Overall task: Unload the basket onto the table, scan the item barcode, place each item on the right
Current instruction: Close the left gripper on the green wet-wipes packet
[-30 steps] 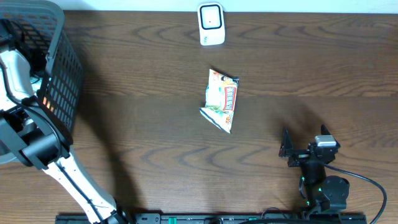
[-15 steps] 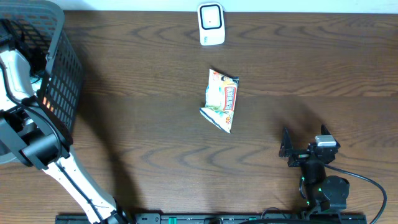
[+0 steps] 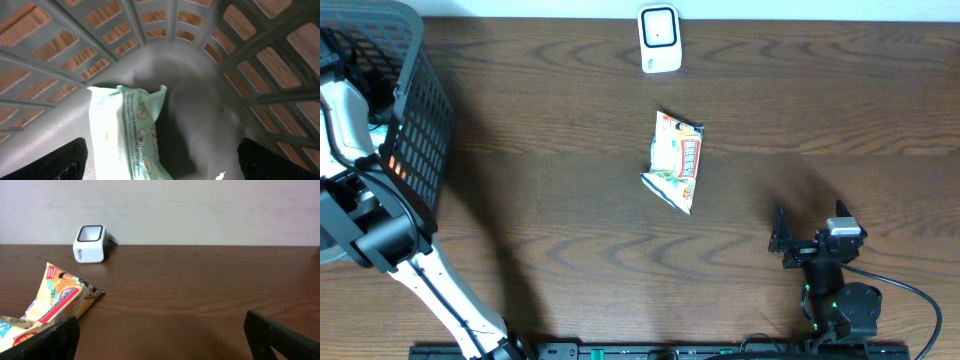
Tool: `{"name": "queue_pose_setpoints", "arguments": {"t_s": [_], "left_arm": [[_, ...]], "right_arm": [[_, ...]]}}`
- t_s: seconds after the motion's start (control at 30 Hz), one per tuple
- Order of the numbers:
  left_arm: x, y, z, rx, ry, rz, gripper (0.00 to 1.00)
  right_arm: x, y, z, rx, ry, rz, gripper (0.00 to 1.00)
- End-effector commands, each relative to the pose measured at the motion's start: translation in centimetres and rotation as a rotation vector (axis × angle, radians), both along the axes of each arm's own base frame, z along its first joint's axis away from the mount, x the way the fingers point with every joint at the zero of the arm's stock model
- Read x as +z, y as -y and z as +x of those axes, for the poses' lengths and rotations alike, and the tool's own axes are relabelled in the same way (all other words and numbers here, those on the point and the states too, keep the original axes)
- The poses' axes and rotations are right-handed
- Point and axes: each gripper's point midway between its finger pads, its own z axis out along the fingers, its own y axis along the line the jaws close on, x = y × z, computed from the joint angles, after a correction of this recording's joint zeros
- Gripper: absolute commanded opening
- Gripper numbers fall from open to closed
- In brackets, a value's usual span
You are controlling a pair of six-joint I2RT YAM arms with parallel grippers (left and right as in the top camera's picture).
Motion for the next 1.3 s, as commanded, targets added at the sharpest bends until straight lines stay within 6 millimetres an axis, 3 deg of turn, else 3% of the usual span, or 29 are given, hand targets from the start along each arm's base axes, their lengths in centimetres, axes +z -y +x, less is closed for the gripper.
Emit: {"name": "queue_pose_setpoints", "arguments": {"t_s": [0.0, 0.33, 0.4, 0.5, 0.57, 0.63, 0.7, 0.8, 1.03, 1.27], "left_arm": [[-2.3, 0.4, -0.6, 0.038, -0.014, -0.055, 0.94], [-5.9, -0.1, -3.2, 0.081, -0.083, -0.055, 0.89], [-6.3, -0.3, -3.6, 0.087, -0.088, -0.058, 0.82], [-6.4, -0.7, -3.8, 0.092, -0.089, -0.055, 0.69], [-6.3, -0.9, -4.0, 0.097, -0.094, -0.046, 0.56], [-6.0, -1.0, -4.0, 0.071, -0.103, -0.033, 0.35], [-5.3, -1.0, -3.9, 0.065, -0.094, -0.024, 0.25], [-3.4, -1.2, -3.7, 0.065, -0.063, -0.006, 0.08], [4.5, -0.5, -4.5, 0.063, 0.028, 0.044, 0.07], [13.5, 1.5, -7.4, 0.155, 0.173, 0.054, 0.07]], "right_arm": [[0.0, 0.3, 0.0, -0.013, 0.001, 0.011, 0.99], [0.0, 0.3, 0.0, -0.013, 0.001, 0.010, 0.99], [0.0, 0.3, 0.0, -0.013, 0.001, 0.010, 0.99], [0.0, 0.3, 0.0, -0.013, 0.001, 0.010, 0.99], [0.0, 0.3, 0.0, -0.013, 0.001, 0.010, 0.99], [0.0, 0.3, 0.0, -0.013, 0.001, 0.010, 0.99], [0.0, 0.3, 0.0, -0.013, 0.001, 0.010, 0.99], [0.0, 0.3, 0.0, -0.013, 0.001, 0.010, 0.99], [0.0, 0.3, 0.0, -0.013, 0.001, 0.010, 0.99], [0.0, 0.3, 0.0, -0.013, 0.001, 0.010, 0.99]]}}
